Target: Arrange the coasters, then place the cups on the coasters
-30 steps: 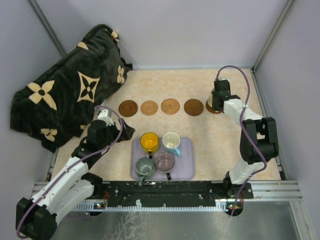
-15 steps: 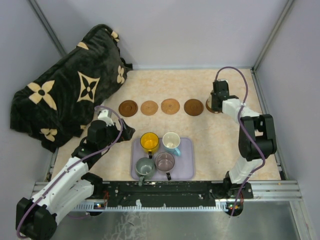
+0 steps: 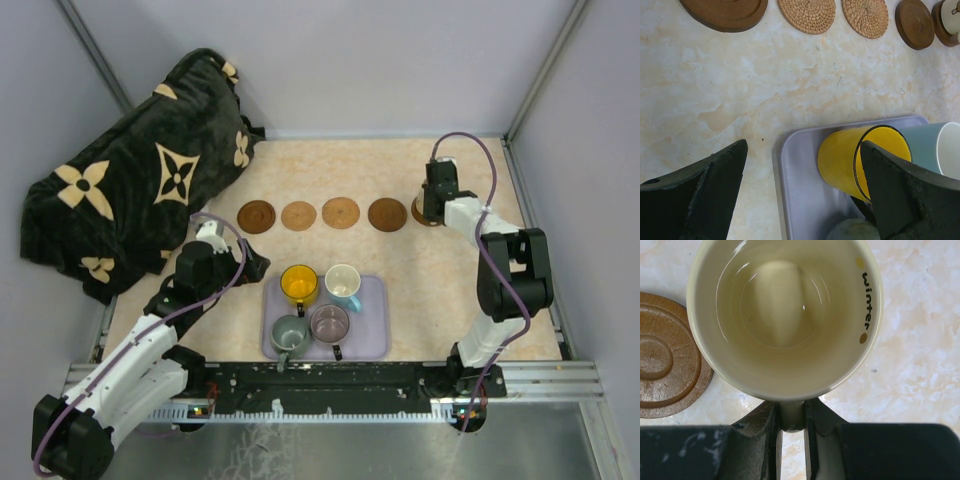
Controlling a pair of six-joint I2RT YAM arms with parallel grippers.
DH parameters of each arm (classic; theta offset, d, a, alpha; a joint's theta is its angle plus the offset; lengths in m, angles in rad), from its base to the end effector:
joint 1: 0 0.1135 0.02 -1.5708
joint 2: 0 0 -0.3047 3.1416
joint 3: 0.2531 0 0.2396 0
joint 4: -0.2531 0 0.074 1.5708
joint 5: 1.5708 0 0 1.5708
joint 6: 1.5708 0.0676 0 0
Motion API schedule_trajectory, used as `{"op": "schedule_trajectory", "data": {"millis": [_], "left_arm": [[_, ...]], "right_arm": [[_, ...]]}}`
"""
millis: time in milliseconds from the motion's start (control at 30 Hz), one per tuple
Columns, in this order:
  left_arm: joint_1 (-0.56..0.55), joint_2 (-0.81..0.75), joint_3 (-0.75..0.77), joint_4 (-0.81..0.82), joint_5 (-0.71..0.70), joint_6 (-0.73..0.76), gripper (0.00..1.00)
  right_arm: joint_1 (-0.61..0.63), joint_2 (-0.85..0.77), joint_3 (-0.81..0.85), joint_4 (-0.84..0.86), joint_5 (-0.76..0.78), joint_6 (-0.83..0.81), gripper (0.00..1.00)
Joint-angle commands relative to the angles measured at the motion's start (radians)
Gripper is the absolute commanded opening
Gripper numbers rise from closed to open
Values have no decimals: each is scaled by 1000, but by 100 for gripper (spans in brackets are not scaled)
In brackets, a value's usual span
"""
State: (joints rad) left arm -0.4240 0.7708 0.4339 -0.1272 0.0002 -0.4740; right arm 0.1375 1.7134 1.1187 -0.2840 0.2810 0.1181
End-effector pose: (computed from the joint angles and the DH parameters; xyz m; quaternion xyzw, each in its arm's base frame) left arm 0.1520 -0.0686 0.2423 -0.0212 0.8505 -0.2282 0.4734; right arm 0.3767 0.0332 0.2279 0.0385 0.9319 -0.0879 0.3499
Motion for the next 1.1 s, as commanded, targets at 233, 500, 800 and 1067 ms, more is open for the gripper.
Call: {"op": "schedule_trajectory", "data": {"millis": [233,500,800,1067], "left_arm": [[-7,-4,-5,16,1,6,100],[-7,-3,-5,11,0,9,100],[-7,1,-7,14,2,7,100],[-7,0,-14,17,6,3,100]], "right_arm": [[1,-26,-15,103,28,36,0],[0,-31,-49,108,38,43,0],[0,-51,-34,77,30,54,11],[0,-95,-14,58,31,54,34]]}}
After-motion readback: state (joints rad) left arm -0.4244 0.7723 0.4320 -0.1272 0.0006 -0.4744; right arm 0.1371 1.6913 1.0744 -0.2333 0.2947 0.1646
